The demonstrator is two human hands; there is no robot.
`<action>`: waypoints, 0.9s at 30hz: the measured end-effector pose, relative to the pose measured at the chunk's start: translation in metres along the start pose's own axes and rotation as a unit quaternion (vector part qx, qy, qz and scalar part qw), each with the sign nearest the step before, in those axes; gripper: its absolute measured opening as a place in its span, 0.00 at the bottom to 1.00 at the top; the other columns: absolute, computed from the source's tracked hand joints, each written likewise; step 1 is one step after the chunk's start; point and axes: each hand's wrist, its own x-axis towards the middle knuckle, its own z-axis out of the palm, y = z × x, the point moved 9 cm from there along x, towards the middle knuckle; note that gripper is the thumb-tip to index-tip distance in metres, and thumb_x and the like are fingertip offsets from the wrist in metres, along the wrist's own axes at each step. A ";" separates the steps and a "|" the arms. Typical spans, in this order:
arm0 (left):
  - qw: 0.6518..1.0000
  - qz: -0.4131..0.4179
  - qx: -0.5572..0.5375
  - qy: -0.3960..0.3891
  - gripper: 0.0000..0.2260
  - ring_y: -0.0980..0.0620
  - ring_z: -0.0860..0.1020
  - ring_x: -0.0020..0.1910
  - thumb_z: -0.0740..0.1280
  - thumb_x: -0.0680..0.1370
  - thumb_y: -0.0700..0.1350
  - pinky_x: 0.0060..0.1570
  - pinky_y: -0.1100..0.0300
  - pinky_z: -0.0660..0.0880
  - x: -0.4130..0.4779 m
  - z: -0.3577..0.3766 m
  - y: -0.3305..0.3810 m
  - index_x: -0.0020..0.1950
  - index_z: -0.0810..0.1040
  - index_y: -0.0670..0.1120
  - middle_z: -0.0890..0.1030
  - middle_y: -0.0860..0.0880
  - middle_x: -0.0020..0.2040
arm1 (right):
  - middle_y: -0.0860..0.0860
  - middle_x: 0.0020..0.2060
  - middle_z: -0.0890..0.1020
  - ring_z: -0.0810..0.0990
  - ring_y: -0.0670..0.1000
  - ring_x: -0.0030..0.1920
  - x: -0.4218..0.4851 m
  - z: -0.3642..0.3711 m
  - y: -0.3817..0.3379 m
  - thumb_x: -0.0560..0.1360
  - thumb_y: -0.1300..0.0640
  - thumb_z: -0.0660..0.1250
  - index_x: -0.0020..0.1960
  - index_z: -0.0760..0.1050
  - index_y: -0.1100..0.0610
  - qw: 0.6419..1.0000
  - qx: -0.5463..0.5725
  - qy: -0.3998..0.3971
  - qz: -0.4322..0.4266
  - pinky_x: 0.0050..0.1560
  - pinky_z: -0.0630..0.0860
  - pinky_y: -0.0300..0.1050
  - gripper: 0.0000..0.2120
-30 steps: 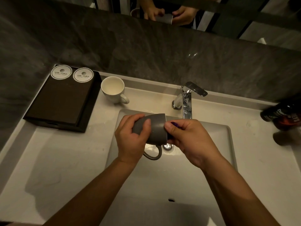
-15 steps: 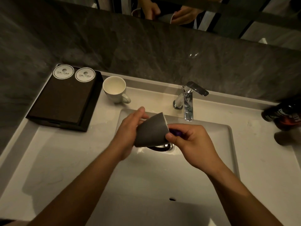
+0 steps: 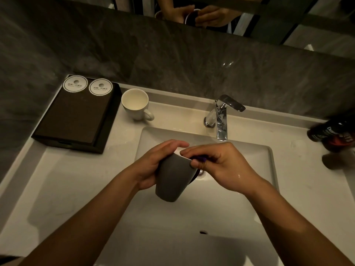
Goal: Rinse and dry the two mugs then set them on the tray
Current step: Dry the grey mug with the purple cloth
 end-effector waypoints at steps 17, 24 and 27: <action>0.977 0.099 0.187 0.030 0.47 0.40 0.83 0.57 0.77 0.58 0.75 0.61 0.39 0.80 -0.003 -0.001 0.015 0.65 0.80 0.43 0.85 0.40 0.58 | 0.41 0.48 0.87 0.84 0.42 0.50 0.012 0.013 0.003 0.78 0.59 0.72 0.57 0.85 0.50 0.990 -0.034 -0.133 0.026 0.52 0.80 0.38 0.10; 0.958 0.126 0.256 0.017 0.37 0.49 0.84 0.55 0.80 0.58 0.67 0.58 0.44 0.82 -0.005 0.009 0.018 0.63 0.81 0.54 0.86 0.51 0.56 | 0.61 0.48 0.87 0.86 0.53 0.46 0.012 0.015 0.020 0.78 0.67 0.69 0.56 0.84 0.64 0.971 0.195 -0.039 0.136 0.45 0.84 0.44 0.08; 0.952 0.133 0.273 0.035 0.34 0.55 0.83 0.54 0.81 0.56 0.63 0.54 0.52 0.84 -0.003 0.008 0.018 0.61 0.79 0.60 0.84 0.55 0.55 | 0.67 0.44 0.83 0.82 0.57 0.38 0.011 0.024 0.030 0.80 0.67 0.67 0.54 0.82 0.68 0.929 0.301 0.012 0.216 0.37 0.82 0.44 0.07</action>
